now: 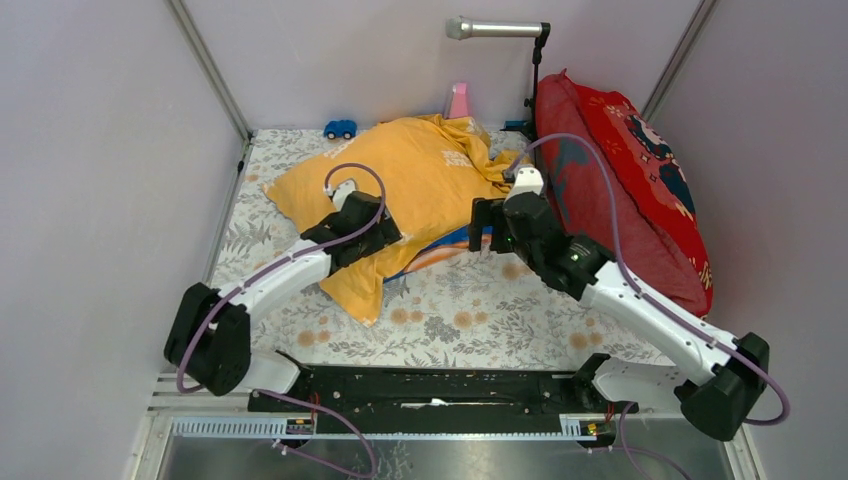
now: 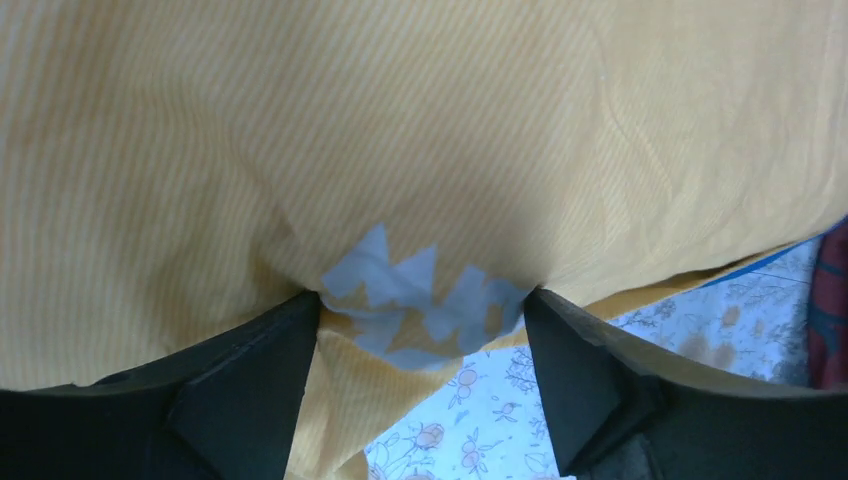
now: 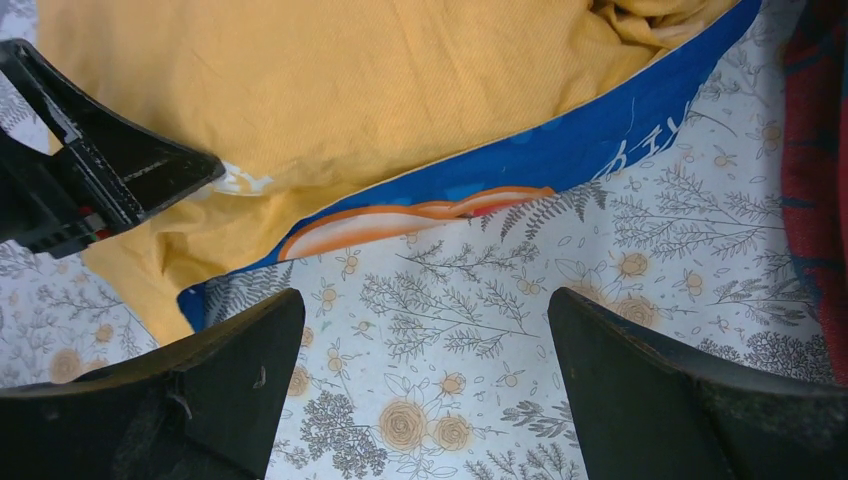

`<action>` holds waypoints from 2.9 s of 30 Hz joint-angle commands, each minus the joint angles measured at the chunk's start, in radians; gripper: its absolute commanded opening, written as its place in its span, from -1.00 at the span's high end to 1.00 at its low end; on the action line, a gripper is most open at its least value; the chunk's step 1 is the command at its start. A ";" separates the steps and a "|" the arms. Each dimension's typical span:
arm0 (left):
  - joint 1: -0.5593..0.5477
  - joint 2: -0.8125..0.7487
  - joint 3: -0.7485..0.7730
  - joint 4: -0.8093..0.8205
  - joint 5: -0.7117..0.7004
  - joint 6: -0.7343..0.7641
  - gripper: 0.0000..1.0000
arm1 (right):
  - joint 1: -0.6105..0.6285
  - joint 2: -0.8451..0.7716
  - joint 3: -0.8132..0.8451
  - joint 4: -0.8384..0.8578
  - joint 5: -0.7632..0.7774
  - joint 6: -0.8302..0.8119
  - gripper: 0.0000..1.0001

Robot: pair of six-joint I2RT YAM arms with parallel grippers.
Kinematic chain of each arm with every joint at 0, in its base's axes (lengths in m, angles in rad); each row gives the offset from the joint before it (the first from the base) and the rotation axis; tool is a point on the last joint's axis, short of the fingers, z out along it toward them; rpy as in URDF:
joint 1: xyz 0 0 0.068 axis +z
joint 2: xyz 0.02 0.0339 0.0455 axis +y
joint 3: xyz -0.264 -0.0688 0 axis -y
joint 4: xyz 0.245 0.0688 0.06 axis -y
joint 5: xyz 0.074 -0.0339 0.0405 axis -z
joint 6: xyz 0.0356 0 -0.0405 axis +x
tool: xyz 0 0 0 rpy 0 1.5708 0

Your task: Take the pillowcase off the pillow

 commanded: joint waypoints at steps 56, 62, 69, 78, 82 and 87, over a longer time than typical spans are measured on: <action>0.448 -0.284 -0.334 0.229 0.094 -0.031 -0.97 | -0.190 0.584 0.421 -0.048 0.078 -0.111 1.00; 0.448 -0.257 -0.323 0.220 0.049 -0.016 -0.98 | -0.190 0.199 0.168 -0.028 0.083 -0.068 1.00; 0.449 -0.271 -0.302 0.191 0.013 -0.017 -0.98 | -0.189 -0.107 0.042 -0.187 0.265 0.009 1.00; 0.434 -0.361 -0.291 0.148 -0.027 -0.020 -0.97 | -0.189 -0.189 -0.090 -0.248 0.145 0.099 -0.92; 0.251 -0.381 -0.211 0.122 -0.067 0.090 -0.97 | -0.190 -0.187 -0.109 -0.159 -0.081 0.024 -0.99; -0.004 -0.315 -0.062 0.064 -0.083 0.180 -0.89 | -0.189 -0.100 -0.100 -0.076 -0.270 0.016 -0.99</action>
